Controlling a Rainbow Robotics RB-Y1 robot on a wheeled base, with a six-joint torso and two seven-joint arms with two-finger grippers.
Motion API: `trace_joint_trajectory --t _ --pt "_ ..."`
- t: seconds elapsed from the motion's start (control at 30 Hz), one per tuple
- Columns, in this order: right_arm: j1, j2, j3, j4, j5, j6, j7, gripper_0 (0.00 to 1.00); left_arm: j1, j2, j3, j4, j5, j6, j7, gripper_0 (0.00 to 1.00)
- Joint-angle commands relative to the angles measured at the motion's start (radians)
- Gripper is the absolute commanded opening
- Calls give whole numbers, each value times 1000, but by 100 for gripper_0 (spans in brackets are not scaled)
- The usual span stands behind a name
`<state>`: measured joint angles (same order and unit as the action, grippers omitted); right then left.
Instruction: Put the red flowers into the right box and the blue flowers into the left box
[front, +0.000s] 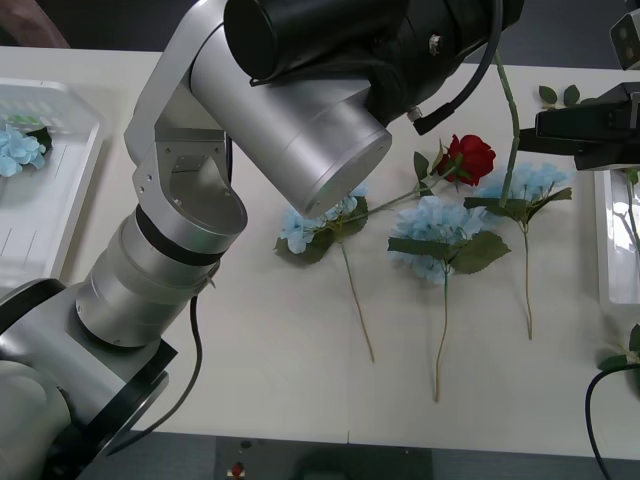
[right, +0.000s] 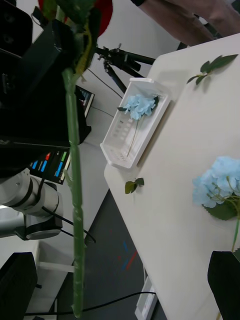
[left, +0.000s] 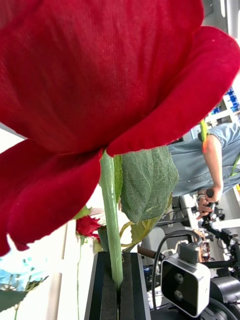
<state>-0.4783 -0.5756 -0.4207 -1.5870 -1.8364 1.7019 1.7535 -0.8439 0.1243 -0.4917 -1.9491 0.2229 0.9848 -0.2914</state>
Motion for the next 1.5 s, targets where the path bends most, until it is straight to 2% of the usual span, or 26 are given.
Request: trace_joint_trajectory --t 0.03,0.2,0.23,0.27,0.3,0.33,0.37,0.43,1.03,1.07,1.13,1.17,1.2,1.5 --pt "-37 -1 -1 -28 -18 -4 -37 100 -38 -23 -8 -11 -51 -25 70 0" --pt "-62 23 22 -30 -7 -4 -58 100 -40 -28 -18 -11 -77 -28 84 0" --pt "-65 25 28 -28 -4 -5 -63 95 -38 -26 -18 -11 -79 -28 86 0" --pt "-69 26 36 -28 -3 -7 -69 70 -38 -28 -18 -11 -80 -26 87 0" --pt "-71 28 40 -30 -3 -10 -71 56 -38 -26 -18 -11 -82 -26 87 0" --pt "-75 29 48 -28 -3 -15 -77 28 -38 -26 -21 -11 -89 -26 87 0" --pt "-77 29 56 -30 -3 -19 -81 12 -38 -26 -24 -11 -97 -28 87 0" --pt "-83 31 69 -28 -3 -25 -88 0 -38 -26 -28 -11 -102 -26 89 0" --pt "-91 42 80 -28 -3 -36 -117 0 -38 -26 -30 -11 -103 -28 89 0" --pt "-91 42 79 -30 -3 -36 -117 0 -38 -26 -30 -11 -103 -28 89 3" --pt "-91 42 77 -28 -3 -36 -117 0 -38 -26 -30 -11 -103 -28 89 80" --pt "-91 42 76 -28 -3 -36 -117 0 -38 -26 -30 -11 -103 -28 89 96" --pt "-91 42 76 -30 -3 -36 -117 0 -38 -26 -30 -11 -103 -28 89 100" --pt "-88 33 46 -28 0 -33 -120 0 -38 -26 -30 -11 -103 -28 89 100"
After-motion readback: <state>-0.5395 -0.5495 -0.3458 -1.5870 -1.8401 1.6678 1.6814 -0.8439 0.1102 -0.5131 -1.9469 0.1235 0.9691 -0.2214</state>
